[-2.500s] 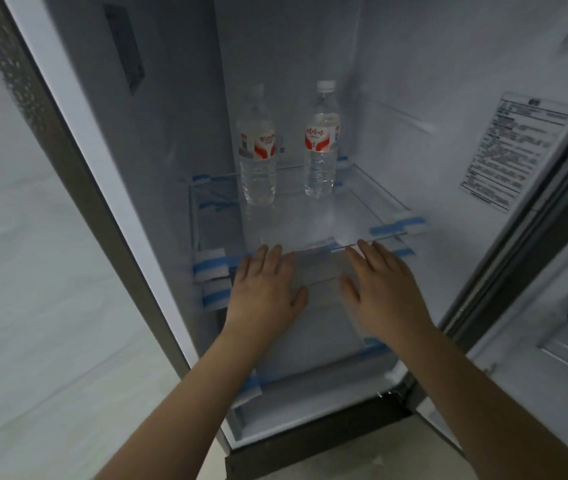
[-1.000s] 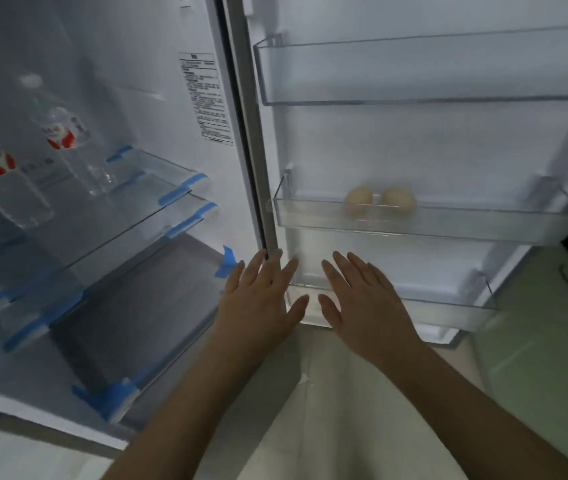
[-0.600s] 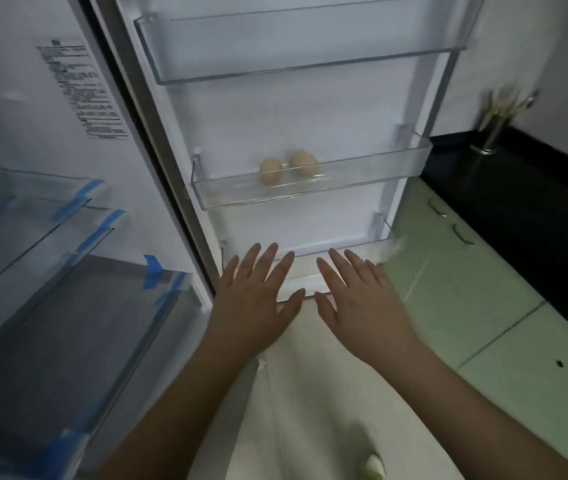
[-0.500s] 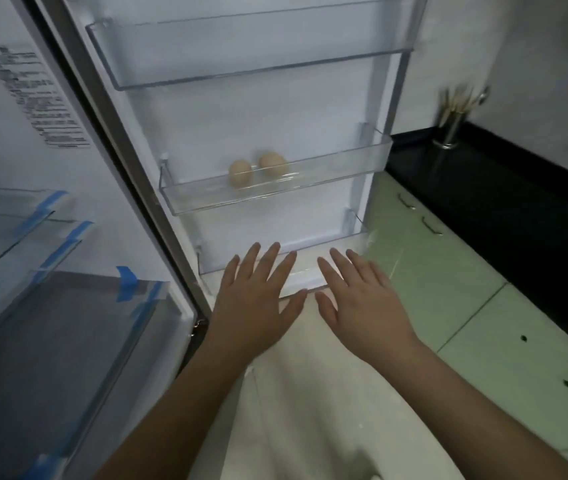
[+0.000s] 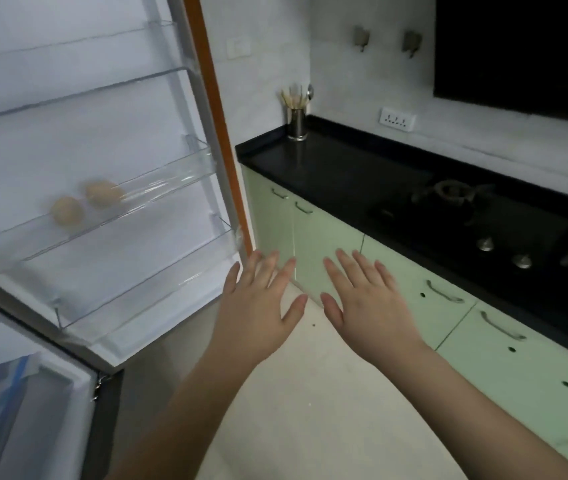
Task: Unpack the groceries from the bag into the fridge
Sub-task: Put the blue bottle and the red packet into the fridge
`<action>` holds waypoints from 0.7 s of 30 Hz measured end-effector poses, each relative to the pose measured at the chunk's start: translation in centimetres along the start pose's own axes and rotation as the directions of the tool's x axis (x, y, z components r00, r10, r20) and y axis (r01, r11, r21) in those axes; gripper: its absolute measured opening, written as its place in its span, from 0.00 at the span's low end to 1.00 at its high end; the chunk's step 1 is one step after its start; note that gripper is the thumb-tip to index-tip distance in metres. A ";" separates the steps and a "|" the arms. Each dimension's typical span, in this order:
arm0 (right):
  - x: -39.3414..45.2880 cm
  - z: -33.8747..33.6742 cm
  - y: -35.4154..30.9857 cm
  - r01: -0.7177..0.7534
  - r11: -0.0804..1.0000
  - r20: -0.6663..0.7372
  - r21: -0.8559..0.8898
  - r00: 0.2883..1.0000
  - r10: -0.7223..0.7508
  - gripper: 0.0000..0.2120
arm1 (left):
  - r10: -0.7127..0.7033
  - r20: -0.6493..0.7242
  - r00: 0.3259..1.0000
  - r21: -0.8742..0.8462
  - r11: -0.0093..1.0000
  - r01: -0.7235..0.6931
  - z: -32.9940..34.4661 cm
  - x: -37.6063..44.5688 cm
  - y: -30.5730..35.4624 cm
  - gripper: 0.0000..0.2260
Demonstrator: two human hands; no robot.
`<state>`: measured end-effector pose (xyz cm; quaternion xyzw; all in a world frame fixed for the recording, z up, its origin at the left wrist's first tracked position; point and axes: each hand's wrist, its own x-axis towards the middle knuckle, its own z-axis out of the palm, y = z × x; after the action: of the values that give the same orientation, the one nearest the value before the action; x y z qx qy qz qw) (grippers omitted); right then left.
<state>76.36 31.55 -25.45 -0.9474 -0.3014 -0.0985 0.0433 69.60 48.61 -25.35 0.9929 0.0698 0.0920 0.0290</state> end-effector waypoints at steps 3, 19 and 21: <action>-3.0 -0.6 4.3 -0.098 0.995 0.002 -0.015 0.995 0.098 0.29 | 0.098 0.029 0.995 -0.018 0.995 -0.097 0.2 0.6 4.8 0.30; -17.3 -3.9 19.4 -0.512 0.856 -0.042 -0.065 0.859 0.511 0.29 | 0.508 0.045 0.860 -0.023 0.861 -0.507 1.7 2.7 25.3 0.32; -18.5 -4.2 20.6 -0.556 0.828 -0.047 -0.074 0.831 0.554 0.29 | 0.550 0.037 0.834 -0.032 0.835 -0.549 1.9 3.0 27.3 0.31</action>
<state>72.84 3.76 -25.78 -0.9938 -0.0086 -0.1054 0.0337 76.56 22.02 -24.78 0.9726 -0.2197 0.0750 0.0130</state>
